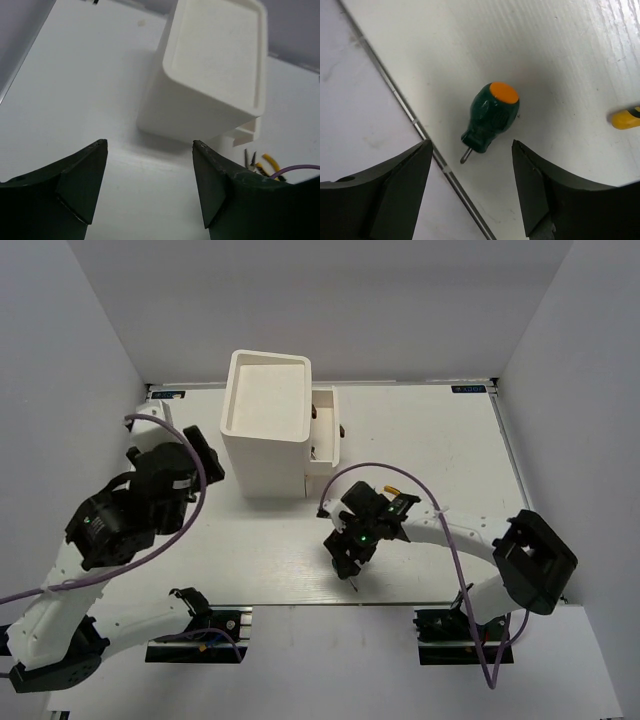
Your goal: Sort the tools into containers
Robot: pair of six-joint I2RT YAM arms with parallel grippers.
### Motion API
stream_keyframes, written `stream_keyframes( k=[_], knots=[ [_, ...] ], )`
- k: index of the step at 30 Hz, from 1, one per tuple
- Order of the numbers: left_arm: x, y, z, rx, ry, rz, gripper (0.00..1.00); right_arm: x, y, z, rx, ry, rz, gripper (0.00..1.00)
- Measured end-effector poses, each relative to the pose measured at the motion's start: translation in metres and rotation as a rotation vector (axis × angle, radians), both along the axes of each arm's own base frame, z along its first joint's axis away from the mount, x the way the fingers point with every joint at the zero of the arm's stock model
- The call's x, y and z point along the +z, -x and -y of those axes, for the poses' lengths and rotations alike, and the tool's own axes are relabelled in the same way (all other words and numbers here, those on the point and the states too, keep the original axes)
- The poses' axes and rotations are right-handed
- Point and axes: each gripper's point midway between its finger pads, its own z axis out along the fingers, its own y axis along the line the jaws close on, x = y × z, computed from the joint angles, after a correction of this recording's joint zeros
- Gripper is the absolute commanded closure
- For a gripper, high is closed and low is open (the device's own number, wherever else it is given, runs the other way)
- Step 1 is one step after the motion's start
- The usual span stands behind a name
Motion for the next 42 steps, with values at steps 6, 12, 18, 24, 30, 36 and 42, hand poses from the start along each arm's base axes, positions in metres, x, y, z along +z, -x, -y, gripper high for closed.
stream_keyframes(
  k=[6, 12, 18, 24, 30, 36, 42],
  knots=[
    [-0.051, 0.006, -0.002, 0.043, -0.056, -0.147, 0.21, -0.030, -0.002, -0.001, -0.071, 0.140, 0.052, 0.32],
    [-0.054, 0.010, -0.005, 0.057, -0.041, -0.155, 0.21, -0.038, -0.017, -0.015, -0.105, 0.196, 0.186, 0.73],
    [-0.084, 0.008, -0.001, 0.064, -0.067, -0.195, 0.21, -0.034, -0.026, -0.014, -0.145, 0.220, 0.234, 1.00],
    [-0.145, 0.014, 0.003, 0.120, -0.013, -0.279, 0.24, 0.032, -0.052, -0.011, -0.175, 0.062, 0.353, 1.00],
    [-0.203, 0.042, -0.009, 0.162, 0.158, -0.311, 0.25, 0.148, -0.136, -0.014, -0.340, -0.155, 0.612, 1.00],
    [-0.198, 0.041, -0.002, 0.150, 0.196, -0.310, 0.25, 0.181, -0.218, -0.009, -0.582, -0.196, 0.623, 1.00],
    [-0.205, 0.032, 0.019, 0.100, 0.175, -0.358, 0.25, 0.192, -0.295, -0.033, -0.759, -0.275, 0.527, 1.00]
  ],
)
